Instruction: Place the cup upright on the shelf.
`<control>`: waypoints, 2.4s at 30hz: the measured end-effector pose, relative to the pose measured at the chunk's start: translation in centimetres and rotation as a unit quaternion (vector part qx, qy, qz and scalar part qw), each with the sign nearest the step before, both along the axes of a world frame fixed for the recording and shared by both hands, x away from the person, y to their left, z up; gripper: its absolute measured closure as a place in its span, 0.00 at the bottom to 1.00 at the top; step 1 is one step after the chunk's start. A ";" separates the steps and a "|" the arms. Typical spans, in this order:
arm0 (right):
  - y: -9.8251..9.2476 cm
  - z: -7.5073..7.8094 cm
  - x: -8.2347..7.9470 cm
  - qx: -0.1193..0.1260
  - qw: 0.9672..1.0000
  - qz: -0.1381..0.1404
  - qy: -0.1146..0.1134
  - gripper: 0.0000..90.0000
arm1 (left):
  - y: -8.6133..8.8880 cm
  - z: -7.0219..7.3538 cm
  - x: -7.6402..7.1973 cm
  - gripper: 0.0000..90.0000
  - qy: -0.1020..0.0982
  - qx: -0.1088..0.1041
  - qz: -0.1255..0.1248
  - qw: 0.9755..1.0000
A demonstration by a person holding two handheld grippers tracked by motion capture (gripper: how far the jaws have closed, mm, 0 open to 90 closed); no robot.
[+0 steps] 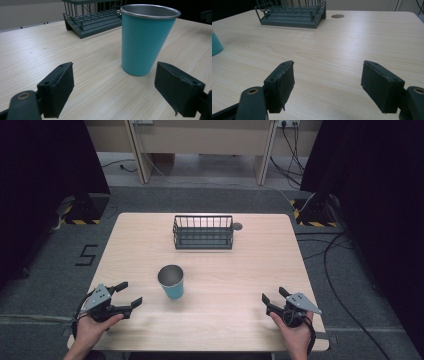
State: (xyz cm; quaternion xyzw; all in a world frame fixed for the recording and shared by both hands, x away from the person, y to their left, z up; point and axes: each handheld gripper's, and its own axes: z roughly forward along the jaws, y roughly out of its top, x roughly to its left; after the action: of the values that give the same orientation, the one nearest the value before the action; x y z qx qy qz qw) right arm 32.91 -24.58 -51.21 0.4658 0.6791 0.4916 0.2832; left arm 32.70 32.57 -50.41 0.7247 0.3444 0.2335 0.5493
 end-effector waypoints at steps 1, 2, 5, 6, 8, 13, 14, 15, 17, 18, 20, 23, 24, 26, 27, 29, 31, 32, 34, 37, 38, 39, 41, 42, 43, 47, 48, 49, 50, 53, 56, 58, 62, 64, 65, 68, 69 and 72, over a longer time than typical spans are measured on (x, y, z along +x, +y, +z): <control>0.0 0.0 0.0 0.000 1.000 0.000 -0.001 0.29 | -0.1 0.0 0.1 0.17 0.000 -0.002 -0.003 1.000; 0.0 0.0 0.0 0.000 1.000 0.000 -0.001 0.29 | -0.3 0.0 0.2 0.17 -0.001 -0.004 -0.008 1.000; -0.2 0.0 -0.1 0.011 1.000 -0.003 -0.003 0.28 | -1.3 0.0 0.5 0.16 -0.003 -0.009 -0.026 1.000; -0.3 0.0 -0.1 0.014 1.000 -0.004 -0.003 0.28 | -1.3 0.0 0.5 0.16 -0.003 -0.009 -0.026 1.000; -0.4 0.0 -0.2 0.017 1.000 -0.006 -0.003 0.27 | -1.8 0.3 0.9 0.16 -0.014 -0.007 -0.031 0.999; -0.5 0.0 -0.1 0.019 1.000 -0.005 -0.002 0.27 | -2.1 0.4 1.3 0.16 -0.015 -0.009 -0.035 0.999; -0.5 0.0 -0.1 0.020 1.000 -0.005 -0.001 0.27 | -2.1 0.3 1.2 0.16 -0.013 -0.010 -0.035 0.999; -0.5 0.0 -0.1 0.020 1.000 -0.005 -0.001 0.28 | -2.1 0.3 1.2 0.16 -0.011 -0.010 -0.036 0.999; -0.5 0.0 -0.1 0.021 1.000 -0.005 0.001 0.28 | -2.2 0.3 1.3 0.16 -0.010 -0.010 -0.040 0.999; -0.5 0.0 -0.1 0.021 1.000 -0.005 0.001 0.28 | -2.3 0.4 1.4 0.16 -0.012 -0.007 -0.042 0.999; -0.5 0.0 -0.1 0.017 1.000 -0.004 -0.001 0.28 | -2.8 0.7 1.7 0.16 -0.017 -0.006 -0.048 0.999; -0.4 0.0 -0.1 0.019 1.000 -0.004 0.000 0.28 | -3.1 0.8 1.9 0.16 -0.019 -0.007 -0.050 0.999; -0.4 0.0 -0.1 0.018 1.000 -0.004 0.000 0.28 | -3.3 0.8 2.0 0.16 -0.018 -0.006 -0.053 0.998; -0.4 0.0 -0.1 0.020 1.000 -0.004 0.002 0.28 | -3.7 0.6 2.1 0.16 -0.016 -0.002 -0.062 0.998; -0.4 0.0 -0.1 0.019 1.000 -0.003 0.002 0.28 | -3.8 0.6 2.1 0.16 -0.014 -0.002 -0.064 0.998; -0.4 0.0 -0.1 0.019 1.000 -0.003 0.002 0.28 | -3.9 0.5 2.2 0.16 -0.013 -0.001 -0.067 0.998; -0.4 0.0 0.0 0.016 1.000 -0.002 0.000 0.28 | -4.3 0.5 2.3 0.16 -0.012 0.001 -0.072 0.997; -0.4 0.0 -0.1 0.016 1.000 -0.003 0.000 0.28 | -4.4 0.5 2.4 0.16 -0.011 0.002 -0.075 0.997; -0.4 0.0 -0.1 0.016 1.000 -0.003 0.000 0.28 | -4.8 0.4 2.6 0.16 -0.010 0.005 -0.080 0.997; -0.5 0.0 -0.1 0.016 1.000 -0.004 0.000 0.28 | -5.4 0.2 3.0 0.16 -0.007 0.005 -0.082 0.997; -0.5 0.0 -0.1 0.016 1.000 -0.004 0.000 0.28 | -5.4 0.2 3.0 0.16 -0.007 0.005 -0.082 0.997; -0.5 0.0 -0.1 0.017 1.000 -0.004 -0.001 0.28 | -5.6 0.1 3.1 0.16 -0.006 0.007 -0.084 0.996; -0.4 0.0 -0.1 0.019 1.000 -0.003 0.002 0.28 | -5.7 0.1 3.2 0.16 -0.006 0.009 -0.086 0.996; -0.4 0.0 0.0 0.015 1.000 -0.003 0.001 0.28 | -5.9 0.2 3.4 0.16 -0.007 0.011 -0.088 0.996; -0.4 0.0 0.0 0.015 1.000 -0.003 0.001 0.28 | -5.9 0.2 3.4 0.16 -0.007 0.011 -0.088 0.996; -0.4 0.0 -0.1 0.015 1.000 -0.003 0.001 0.28 | -6.4 0.2 3.9 0.16 -0.006 0.014 -0.091 0.996; -0.4 0.0 -0.1 0.015 1.000 -0.004 0.002 0.28 | -6.6 0.1 4.1 0.16 -0.006 0.015 -0.092 0.996; -0.4 0.0 0.0 0.015 1.000 -0.004 0.002 0.28 | -6.8 0.1 4.4 0.16 -0.005 0.016 -0.093 0.996; -0.4 0.0 0.0 0.017 1.000 -0.003 0.003 0.28 | -6.8 0.1 4.4 0.16 -0.005 0.016 -0.093 0.996; -0.4 0.0 0.0 0.018 1.000 -0.003 0.003 0.28 | -7.2 0.0 4.8 0.16 -0.004 0.019 -0.096 0.995; -0.4 0.0 0.0 0.021 1.000 -0.003 0.005 0.28 | -7.7 0.0 5.1 0.16 -0.004 0.020 -0.100 0.995; -0.4 0.0 0.0 0.019 1.000 -0.003 0.005 0.28 | -7.9 0.0 5.3 0.16 -0.003 0.021 -0.102 0.995; -0.4 0.0 0.0 0.020 1.000 -0.003 0.005 0.28 | -8.5 -0.1 5.6 0.16 -0.003 0.023 -0.108 0.994; -0.4 0.0 0.0 0.020 1.000 -0.002 0.006 0.28 | -8.9 -0.2 5.9 0.16 -0.001 0.026 -0.112 0.993; -0.4 0.0 0.0 0.020 1.000 -0.002 0.006 0.28 | -8.9 -0.2 5.9 0.16 -0.001 0.026 -0.112 0.993; -0.4 0.0 0.0 0.017 1.000 -0.002 0.004 0.28 | -9.3 -0.3 6.2 0.16 0.000 0.028 -0.114 0.993; -0.4 0.0 0.0 0.018 1.000 -0.002 0.004 0.28 | -9.4 -0.3 6.3 0.16 0.000 0.027 -0.114 0.993; -0.4 0.0 0.0 0.019 1.000 -0.002 0.005 0.28 | -9.5 -0.4 6.4 0.16 -0.001 0.030 -0.116 0.993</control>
State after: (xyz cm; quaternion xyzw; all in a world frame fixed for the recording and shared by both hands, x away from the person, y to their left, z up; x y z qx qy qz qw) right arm 32.90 -24.97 -51.23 0.4748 0.6703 0.5016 0.2715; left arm 39.10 23.10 -50.78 0.7755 0.2506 0.1787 0.5512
